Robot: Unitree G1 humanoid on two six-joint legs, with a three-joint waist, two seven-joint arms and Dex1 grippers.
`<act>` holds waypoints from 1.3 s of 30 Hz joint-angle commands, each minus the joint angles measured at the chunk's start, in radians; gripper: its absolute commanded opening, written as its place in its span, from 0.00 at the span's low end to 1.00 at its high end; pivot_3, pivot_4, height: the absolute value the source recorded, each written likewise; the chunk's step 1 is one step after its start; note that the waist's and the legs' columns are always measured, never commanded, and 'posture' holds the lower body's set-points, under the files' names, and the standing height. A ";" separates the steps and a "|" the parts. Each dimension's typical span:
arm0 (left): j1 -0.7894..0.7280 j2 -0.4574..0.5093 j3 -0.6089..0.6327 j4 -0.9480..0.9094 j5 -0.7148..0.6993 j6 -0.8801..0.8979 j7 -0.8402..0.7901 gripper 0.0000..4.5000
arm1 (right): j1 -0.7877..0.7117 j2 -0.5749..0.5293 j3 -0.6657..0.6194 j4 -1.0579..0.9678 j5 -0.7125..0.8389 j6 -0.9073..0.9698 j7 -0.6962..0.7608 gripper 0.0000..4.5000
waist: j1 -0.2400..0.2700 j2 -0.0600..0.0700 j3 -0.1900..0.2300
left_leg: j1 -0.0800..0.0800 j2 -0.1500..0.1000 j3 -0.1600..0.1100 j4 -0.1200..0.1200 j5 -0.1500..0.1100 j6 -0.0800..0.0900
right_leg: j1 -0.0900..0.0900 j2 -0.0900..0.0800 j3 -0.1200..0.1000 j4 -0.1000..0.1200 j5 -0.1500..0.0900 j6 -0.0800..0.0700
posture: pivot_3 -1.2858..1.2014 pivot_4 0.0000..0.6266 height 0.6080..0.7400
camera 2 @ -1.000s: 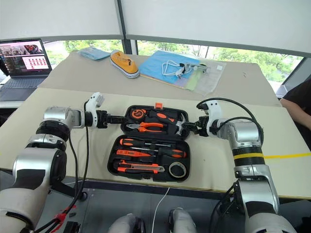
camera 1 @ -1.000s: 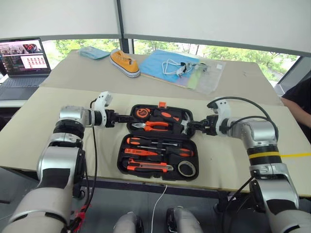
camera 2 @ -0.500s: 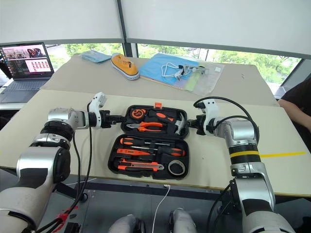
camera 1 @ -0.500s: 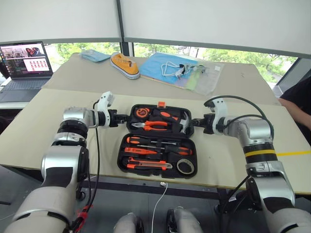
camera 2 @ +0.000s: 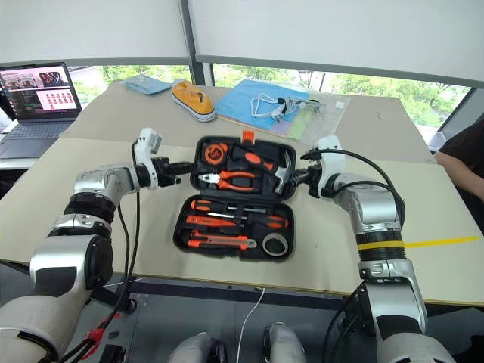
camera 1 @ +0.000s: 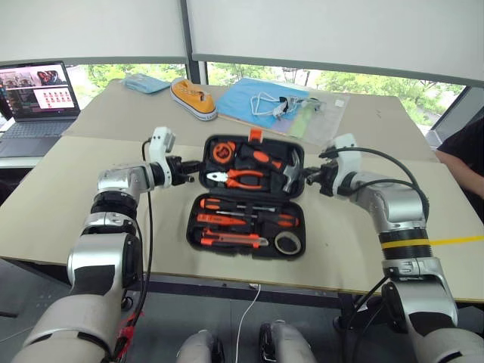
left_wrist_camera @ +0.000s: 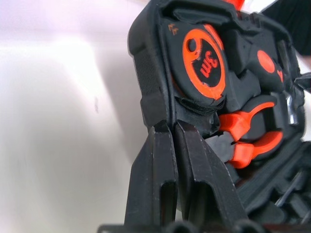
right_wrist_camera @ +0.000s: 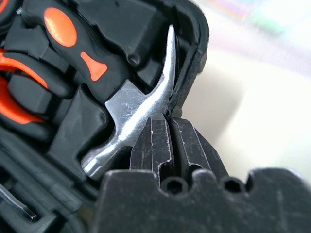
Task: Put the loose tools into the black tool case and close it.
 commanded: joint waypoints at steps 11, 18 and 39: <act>0.332 -0.033 -0.095 -0.399 0.121 -0.466 0.138 0.01 | 0.312 0.010 0.044 -0.253 -0.195 -0.548 -0.097 0.00 | -0.002 0.000 0.000 | 0.001 -0.001 0.000 -0.004 0.000 0.000 | 0.003 0.003 -0.001 -0.007 -0.001 0.001 | 0.52 0.24 0.84; 0.572 -0.020 -0.033 -0.699 0.094 -0.459 0.301 0.15 | 0.586 -0.069 0.058 -0.289 -0.370 -0.961 -0.172 0.00 | -0.006 0.000 0.000 | 0.023 0.001 0.001 -0.010 0.000 0.000 | 0.021 0.002 0.005 -0.010 -0.007 0.009 | 0.52 0.24 0.84; 0.256 0.235 -0.210 -0.293 0.107 -0.384 -0.092 0.46 | 0.935 -0.425 0.049 -0.844 0.181 -0.368 0.365 0.06 | 0.057 -0.002 -0.001 | 0.033 0.009 -0.007 -0.016 -0.001 0.001 | 0.035 0.005 0.000 -0.020 -0.009 0.005 | 0.52 0.24 0.84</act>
